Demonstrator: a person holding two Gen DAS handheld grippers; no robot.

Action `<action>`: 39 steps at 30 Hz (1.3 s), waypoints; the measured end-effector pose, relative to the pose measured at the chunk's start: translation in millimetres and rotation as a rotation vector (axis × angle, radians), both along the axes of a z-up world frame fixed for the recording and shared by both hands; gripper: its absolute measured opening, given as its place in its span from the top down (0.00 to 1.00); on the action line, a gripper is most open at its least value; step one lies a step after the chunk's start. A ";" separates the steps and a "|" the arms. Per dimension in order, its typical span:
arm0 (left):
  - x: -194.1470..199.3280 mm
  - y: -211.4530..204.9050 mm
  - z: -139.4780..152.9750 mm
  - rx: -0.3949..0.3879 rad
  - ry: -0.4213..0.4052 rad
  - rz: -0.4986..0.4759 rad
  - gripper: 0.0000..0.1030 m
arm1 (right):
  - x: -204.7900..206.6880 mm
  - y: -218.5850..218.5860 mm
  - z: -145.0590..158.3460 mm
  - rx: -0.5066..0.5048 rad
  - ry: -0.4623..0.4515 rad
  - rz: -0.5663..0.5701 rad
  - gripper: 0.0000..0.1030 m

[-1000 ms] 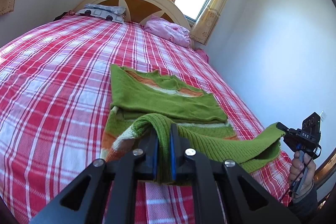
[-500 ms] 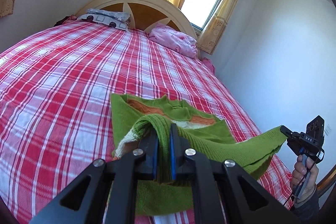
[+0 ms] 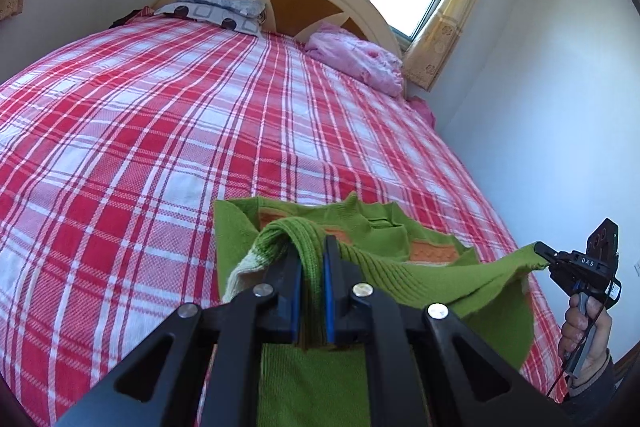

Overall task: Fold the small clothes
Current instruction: 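Lift the hem with both grippers and fold it toward the collar, then lay the hem on the folded sleeves and open both grippers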

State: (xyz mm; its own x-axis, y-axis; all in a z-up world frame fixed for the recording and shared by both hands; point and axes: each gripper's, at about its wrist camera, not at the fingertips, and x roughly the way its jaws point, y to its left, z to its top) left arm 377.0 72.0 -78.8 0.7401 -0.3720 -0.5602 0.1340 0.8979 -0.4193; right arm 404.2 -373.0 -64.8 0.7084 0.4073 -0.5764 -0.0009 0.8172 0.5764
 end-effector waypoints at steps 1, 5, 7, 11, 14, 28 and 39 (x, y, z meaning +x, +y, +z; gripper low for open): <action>5.9 -0.8 -3.4 0.007 0.011 0.003 0.91 | 7.6 0.2 -5.3 -0.005 0.012 -0.004 0.96; 25.5 -4.4 -19.9 0.044 0.056 0.022 0.84 | 41.3 -1.0 -35.6 -0.011 0.098 -0.022 0.95; 31.0 -5.0 -28.1 0.057 0.085 0.036 0.82 | 62.7 -3.6 -56.8 -0.031 0.172 -0.051 0.91; 27.9 4.5 -32.6 0.059 0.083 0.089 0.64 | 70.1 -7.7 -60.4 -0.063 0.110 -0.072 0.38; 22.7 16.1 -36.5 0.062 0.090 0.113 0.60 | 63.5 -2.2 -55.1 -0.107 0.091 -0.048 0.38; 10.0 -16.1 -33.8 0.417 0.022 0.103 0.41 | 21.5 104.3 -52.0 -0.322 0.145 0.327 0.38; 40.3 27.0 -74.4 0.396 0.198 0.289 0.34 | 85.6 160.0 -91.9 -0.498 0.234 0.286 0.85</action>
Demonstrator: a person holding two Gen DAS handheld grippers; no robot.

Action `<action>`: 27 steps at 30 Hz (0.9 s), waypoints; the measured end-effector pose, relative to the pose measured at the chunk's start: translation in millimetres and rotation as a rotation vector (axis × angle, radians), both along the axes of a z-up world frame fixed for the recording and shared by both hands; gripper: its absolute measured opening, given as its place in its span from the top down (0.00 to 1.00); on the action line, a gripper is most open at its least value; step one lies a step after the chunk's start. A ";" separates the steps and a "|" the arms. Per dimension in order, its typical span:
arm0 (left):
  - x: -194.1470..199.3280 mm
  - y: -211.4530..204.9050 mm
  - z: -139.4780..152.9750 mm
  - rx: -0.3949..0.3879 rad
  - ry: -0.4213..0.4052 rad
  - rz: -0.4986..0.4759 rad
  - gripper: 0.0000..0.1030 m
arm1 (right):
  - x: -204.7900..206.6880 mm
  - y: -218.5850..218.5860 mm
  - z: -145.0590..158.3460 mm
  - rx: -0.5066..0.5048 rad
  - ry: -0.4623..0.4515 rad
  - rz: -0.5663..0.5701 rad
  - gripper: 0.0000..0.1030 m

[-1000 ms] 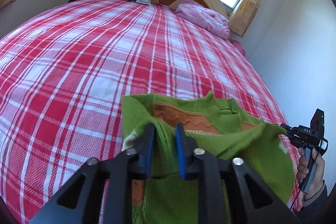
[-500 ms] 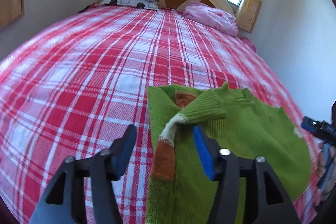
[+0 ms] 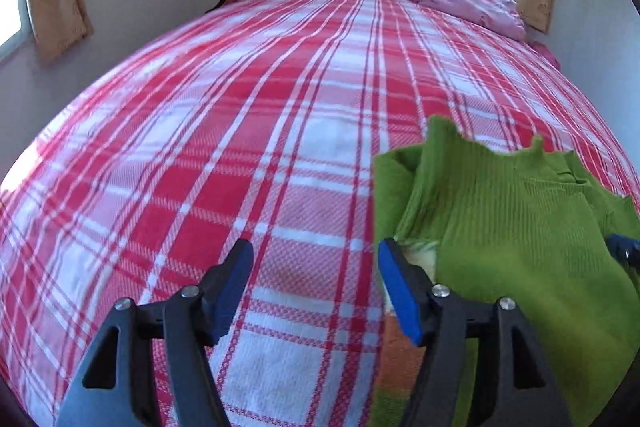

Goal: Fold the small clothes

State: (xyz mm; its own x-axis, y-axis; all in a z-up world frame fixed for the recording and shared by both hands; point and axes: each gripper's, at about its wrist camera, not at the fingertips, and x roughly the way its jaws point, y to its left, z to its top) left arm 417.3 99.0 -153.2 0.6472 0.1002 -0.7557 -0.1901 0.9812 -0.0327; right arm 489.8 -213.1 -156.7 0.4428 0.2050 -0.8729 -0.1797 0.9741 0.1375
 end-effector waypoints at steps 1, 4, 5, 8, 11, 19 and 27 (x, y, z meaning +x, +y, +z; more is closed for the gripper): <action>-2.9 2.9 0.7 -0.021 -0.011 0.001 0.35 | 7.0 0.4 -1.5 0.005 -0.002 -0.005 0.85; -12.3 6.0 2.9 -0.038 -0.012 0.004 0.35 | 18.5 -1.1 -0.1 0.006 -0.016 -0.028 0.85; -18.4 7.1 3.7 -0.046 -0.012 0.004 0.35 | 17.2 -1.3 3.9 0.004 -0.029 -0.045 0.85; -40.5 8.5 5.6 -0.067 -0.022 -0.020 0.34 | -6.6 -4.8 27.8 0.055 -0.062 -0.064 0.83; -62.1 4.5 5.8 -0.091 -0.025 -0.062 0.30 | -53.8 7.1 43.8 0.209 -0.045 0.037 0.59; -74.6 0.0 -2.0 -0.084 -0.054 -0.040 0.22 | -43.6 45.4 9.1 0.113 -0.027 0.084 0.58; -79.2 7.8 -6.1 -0.124 -0.053 -0.008 0.18 | -29.1 -10.6 10.9 0.108 -0.059 -0.083 0.58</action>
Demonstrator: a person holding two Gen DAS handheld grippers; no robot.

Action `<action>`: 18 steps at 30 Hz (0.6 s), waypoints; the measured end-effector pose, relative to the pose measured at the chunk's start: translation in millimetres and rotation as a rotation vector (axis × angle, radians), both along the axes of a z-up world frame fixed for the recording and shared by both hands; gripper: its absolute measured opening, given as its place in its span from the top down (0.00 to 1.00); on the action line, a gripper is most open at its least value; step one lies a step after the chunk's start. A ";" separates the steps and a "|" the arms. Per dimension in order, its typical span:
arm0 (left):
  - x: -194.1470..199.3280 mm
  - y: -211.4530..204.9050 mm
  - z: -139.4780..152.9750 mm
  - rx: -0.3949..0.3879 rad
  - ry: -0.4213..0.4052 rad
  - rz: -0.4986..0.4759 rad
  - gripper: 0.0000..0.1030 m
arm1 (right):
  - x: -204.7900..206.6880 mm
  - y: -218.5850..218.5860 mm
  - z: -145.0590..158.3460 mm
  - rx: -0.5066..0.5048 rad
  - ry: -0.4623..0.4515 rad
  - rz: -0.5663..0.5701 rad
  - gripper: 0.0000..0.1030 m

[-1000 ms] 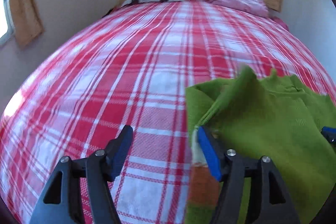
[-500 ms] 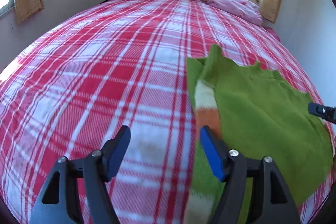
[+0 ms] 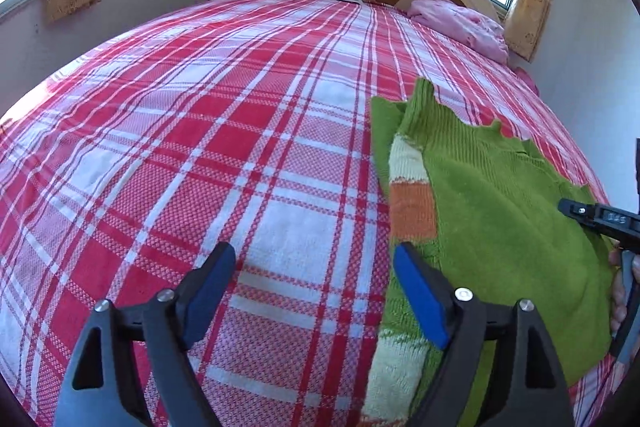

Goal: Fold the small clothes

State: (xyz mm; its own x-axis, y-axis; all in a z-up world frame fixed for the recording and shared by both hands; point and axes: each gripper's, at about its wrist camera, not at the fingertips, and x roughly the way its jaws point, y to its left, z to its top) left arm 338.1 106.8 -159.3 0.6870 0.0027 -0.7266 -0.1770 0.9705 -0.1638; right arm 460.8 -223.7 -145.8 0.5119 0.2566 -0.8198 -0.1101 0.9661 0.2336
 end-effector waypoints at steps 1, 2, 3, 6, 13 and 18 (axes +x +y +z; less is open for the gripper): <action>0.1 -0.3 -0.2 0.003 0.000 -0.001 0.18 | -4.2 -9.0 4.3 0.000 -0.010 -0.015 0.58; 0.5 -0.3 -0.5 0.004 0.001 -0.001 0.18 | -13.3 -20.6 12.4 0.002 -0.021 -0.036 0.58; 0.6 0.2 -0.5 0.002 0.001 -0.002 0.18 | -20.1 -28.2 17.6 0.024 -0.027 -0.039 0.58; 0.8 2.7 -1.2 -0.009 0.001 -0.002 0.18 | -42.9 -51.1 24.9 0.015 -0.017 -0.027 0.55; 0.1 3.8 -0.8 -0.006 -0.002 0.001 0.15 | -66.5 -117.0 9.2 0.008 0.000 -0.158 0.55; -5.1 7.7 1.6 -0.025 -0.018 0.013 0.15 | -83.2 -93.2 38.8 -0.053 -0.084 -0.154 0.55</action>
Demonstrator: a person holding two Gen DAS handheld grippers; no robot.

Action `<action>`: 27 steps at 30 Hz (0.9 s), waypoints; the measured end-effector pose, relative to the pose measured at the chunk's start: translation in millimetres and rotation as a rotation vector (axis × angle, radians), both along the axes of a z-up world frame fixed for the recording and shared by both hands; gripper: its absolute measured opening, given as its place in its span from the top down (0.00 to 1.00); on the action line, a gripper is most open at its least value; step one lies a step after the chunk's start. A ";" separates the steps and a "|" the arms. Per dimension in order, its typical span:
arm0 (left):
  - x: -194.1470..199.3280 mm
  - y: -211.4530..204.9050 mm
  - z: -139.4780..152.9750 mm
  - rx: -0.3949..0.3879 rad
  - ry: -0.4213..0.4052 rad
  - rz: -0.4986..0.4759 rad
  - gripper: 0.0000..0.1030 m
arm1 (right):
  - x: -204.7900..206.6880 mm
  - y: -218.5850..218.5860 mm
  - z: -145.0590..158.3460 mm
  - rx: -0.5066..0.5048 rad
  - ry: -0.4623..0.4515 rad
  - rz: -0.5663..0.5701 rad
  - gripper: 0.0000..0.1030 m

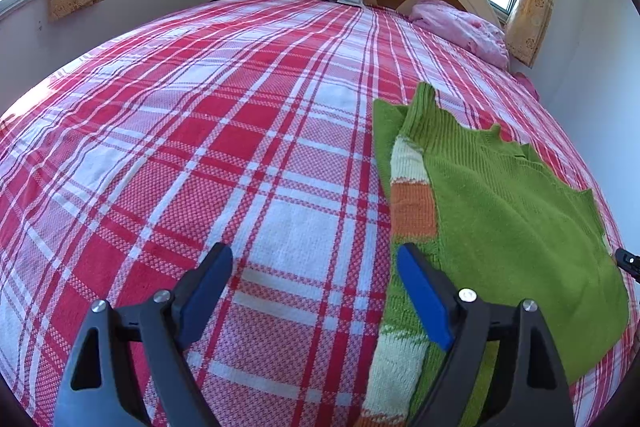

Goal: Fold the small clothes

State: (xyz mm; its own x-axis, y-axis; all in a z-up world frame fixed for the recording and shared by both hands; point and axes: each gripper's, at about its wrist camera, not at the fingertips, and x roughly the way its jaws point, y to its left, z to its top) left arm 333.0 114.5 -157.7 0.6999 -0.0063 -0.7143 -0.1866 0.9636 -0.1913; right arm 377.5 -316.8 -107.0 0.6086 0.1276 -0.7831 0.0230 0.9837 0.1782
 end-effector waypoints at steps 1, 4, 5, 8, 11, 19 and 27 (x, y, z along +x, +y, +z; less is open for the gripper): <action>-2.3 0.6 1.3 -0.003 -0.011 0.006 0.15 | -2.9 3.4 4.3 -0.006 -0.012 0.015 0.55; -11.6 7.0 5.6 -0.019 -0.050 0.037 0.07 | -16.7 41.7 18.0 -0.029 -0.062 0.120 0.53; -13.8 9.7 6.7 -0.027 -0.059 0.048 0.06 | -22.6 61.6 21.1 -0.040 -0.076 0.178 0.52; -16.3 17.9 8.2 -0.055 -0.063 0.063 0.06 | -33.8 107.1 22.2 -0.076 -0.092 0.306 0.52; -11.4 23.0 8.3 -0.066 -0.041 0.049 0.06 | -52.9 161.0 18.2 -0.139 -0.109 0.449 0.52; 4.6 31.8 17.7 0.056 -0.064 -0.014 0.06 | -87.4 252.3 0.4 -0.256 -0.144 0.693 0.47; 23.7 38.9 12.3 -0.027 -0.049 -0.092 0.06 | -100.3 302.2 -23.4 -0.330 -0.148 0.785 0.47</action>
State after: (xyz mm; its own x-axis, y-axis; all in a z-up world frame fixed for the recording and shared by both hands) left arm 356.7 153.4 -145.4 0.7296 -0.0911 -0.6778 -0.0869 0.9707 -0.2239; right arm 277.2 -14.6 -130.4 0.5386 0.3339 -0.7736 -0.6856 0.7074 -0.1720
